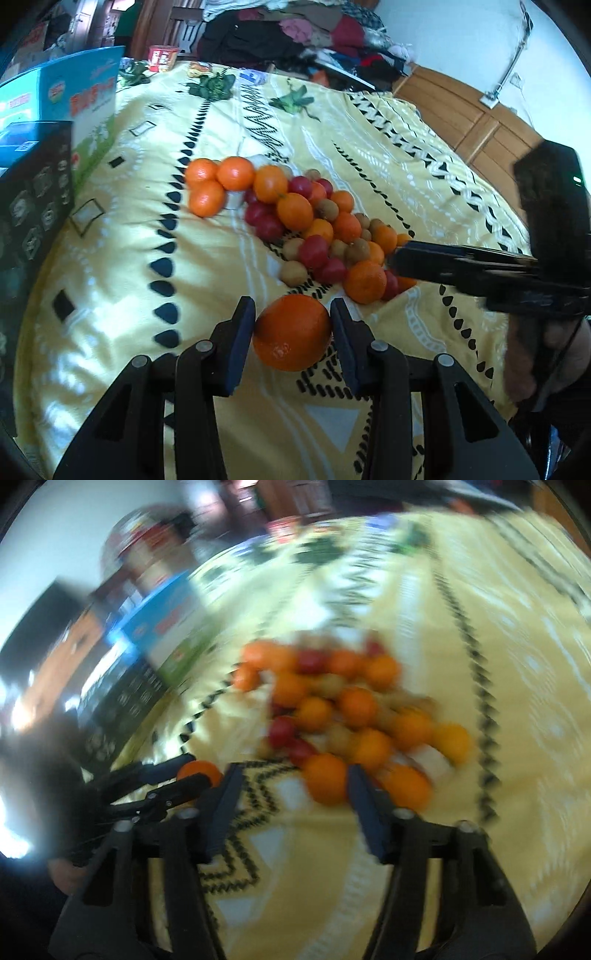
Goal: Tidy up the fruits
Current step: 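Grasp an orange with the left tool while the right tool reaches into the fruit pile, then grasp a red tomato with the right tool while the left tool carries the orange to the bowl, then hold the orange and red tomato above the steel bowl with both tools, then open both tools to drop the fruits into the bowl, then withdraw, then grasp an orange with the right tool while the left tool grasps another orange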
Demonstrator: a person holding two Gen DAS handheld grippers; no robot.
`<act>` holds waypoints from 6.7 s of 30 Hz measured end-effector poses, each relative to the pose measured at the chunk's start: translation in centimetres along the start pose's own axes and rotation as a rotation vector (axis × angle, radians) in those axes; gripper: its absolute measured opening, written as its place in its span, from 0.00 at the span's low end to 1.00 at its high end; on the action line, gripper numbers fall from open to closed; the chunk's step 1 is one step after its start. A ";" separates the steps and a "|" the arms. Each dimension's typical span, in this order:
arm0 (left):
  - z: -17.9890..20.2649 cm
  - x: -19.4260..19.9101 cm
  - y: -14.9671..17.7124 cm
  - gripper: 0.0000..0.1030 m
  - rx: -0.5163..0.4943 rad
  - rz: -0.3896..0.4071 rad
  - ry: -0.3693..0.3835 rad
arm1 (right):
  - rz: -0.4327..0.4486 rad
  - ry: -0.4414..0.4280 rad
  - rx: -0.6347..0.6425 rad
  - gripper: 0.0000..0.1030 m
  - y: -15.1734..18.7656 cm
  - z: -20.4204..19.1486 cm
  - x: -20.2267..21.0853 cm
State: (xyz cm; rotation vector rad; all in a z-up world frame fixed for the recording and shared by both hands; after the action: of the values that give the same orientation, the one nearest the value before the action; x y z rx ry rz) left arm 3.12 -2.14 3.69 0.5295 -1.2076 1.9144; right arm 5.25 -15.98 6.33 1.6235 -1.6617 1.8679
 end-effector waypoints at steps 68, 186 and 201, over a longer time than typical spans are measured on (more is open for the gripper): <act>-29.7 38.3 0.3 0.42 0.462 0.570 -0.514 | 0.102 -0.384 0.512 0.30 -14.0 -45.5 -5.0; -29.8 38.8 2.0 0.79 0.549 0.540 -0.518 | 0.167 -0.323 0.458 0.68 -10.0 -42.8 -1.2; -5.8 22.2 -6.7 0.79 0.059 0.305 -0.127 | 0.058 0.073 0.014 0.67 1.4 -11.8 0.4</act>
State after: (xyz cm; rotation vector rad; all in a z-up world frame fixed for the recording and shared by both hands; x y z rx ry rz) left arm -4.39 13.44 20.23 0.5290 -1.3809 2.2063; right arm -2.85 -7.50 8.25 1.5080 -1.6872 1.9457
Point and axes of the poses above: each gripper's, at about its wrist camera, not at the fingertips, and x roughly against the way its jaws point, z to its right, y to its underside, the point moved 4 cm from there along -x, roughly the way its jaws point, and after that the axes turned 9 degrees about x, right-handed, at the moved point
